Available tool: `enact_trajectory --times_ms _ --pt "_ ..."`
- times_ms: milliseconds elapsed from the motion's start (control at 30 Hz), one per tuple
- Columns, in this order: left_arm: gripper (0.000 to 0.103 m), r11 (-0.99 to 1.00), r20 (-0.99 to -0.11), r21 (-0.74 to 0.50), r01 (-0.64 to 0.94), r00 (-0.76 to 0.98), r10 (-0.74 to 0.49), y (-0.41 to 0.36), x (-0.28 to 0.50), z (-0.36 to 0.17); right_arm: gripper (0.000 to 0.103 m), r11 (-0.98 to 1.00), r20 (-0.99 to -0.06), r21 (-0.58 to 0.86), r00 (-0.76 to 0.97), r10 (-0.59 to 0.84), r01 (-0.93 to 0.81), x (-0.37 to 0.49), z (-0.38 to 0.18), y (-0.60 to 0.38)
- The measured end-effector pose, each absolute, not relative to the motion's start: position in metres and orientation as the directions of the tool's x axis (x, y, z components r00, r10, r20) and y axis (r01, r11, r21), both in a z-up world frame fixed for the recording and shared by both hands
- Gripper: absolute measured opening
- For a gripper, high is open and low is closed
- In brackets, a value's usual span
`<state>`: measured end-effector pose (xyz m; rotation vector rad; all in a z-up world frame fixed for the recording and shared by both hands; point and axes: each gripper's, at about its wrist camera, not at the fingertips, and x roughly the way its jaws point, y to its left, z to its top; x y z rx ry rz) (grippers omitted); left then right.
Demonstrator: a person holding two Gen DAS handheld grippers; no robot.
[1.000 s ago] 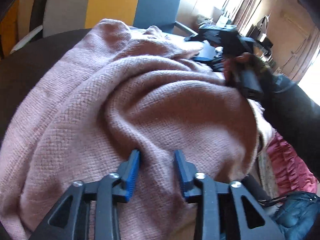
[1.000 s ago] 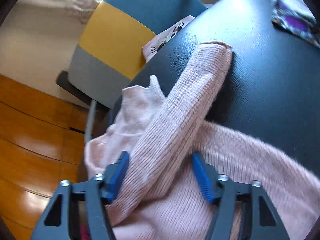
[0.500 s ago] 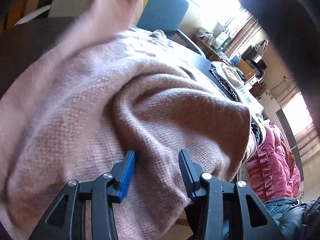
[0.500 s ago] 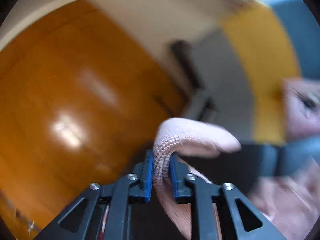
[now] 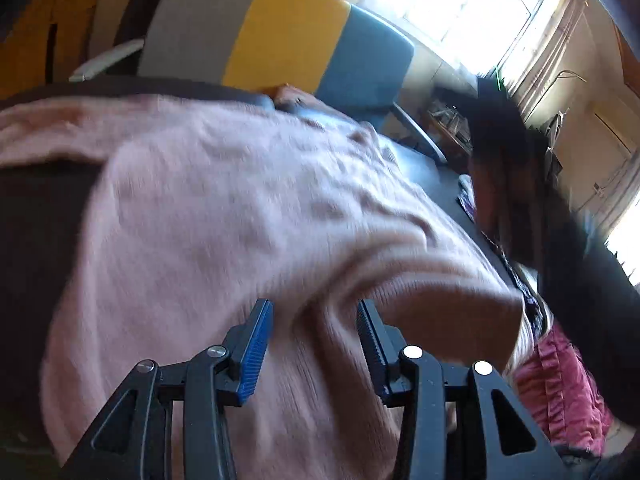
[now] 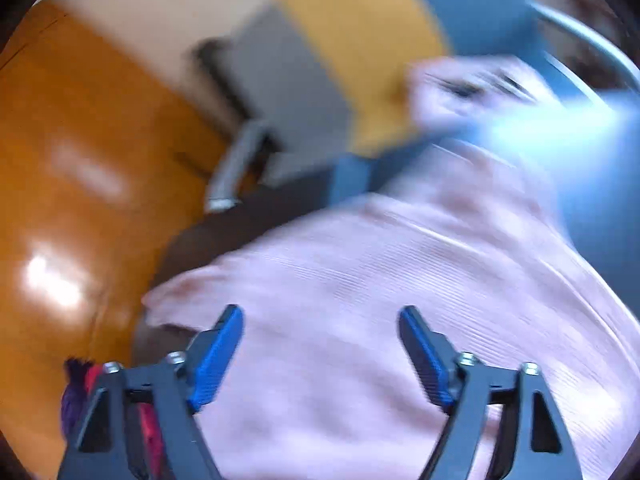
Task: Fold clothes
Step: 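Spread the pink sweater flat on the table with both grippers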
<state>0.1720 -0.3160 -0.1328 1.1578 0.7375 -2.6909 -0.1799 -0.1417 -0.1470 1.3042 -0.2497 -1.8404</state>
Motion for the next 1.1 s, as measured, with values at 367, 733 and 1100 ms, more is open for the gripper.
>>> enact_trajectory --times_ms 367,733,1100 --pt "0.044 -0.852 -0.801 -0.288 0.437 -0.598 -0.036 -0.377 0.085 -0.149 0.031 -0.719 -0.724 0.576 -0.165 -0.670 0.389 -0.204 -0.201 -0.014" --pt "0.061 -0.892 -0.785 -0.104 0.441 -0.587 -0.199 -0.366 0.065 -0.185 0.031 -0.724 -0.753 0.373 -0.268 -0.602 0.580 -0.240 -0.200 -0.074" --pt "0.090 -0.832 -0.783 -0.141 0.536 -0.575 -0.238 -0.392 0.022 -0.191 0.033 -0.682 -0.755 0.015 -0.439 -0.487 0.731 -0.273 -0.192 -0.209"
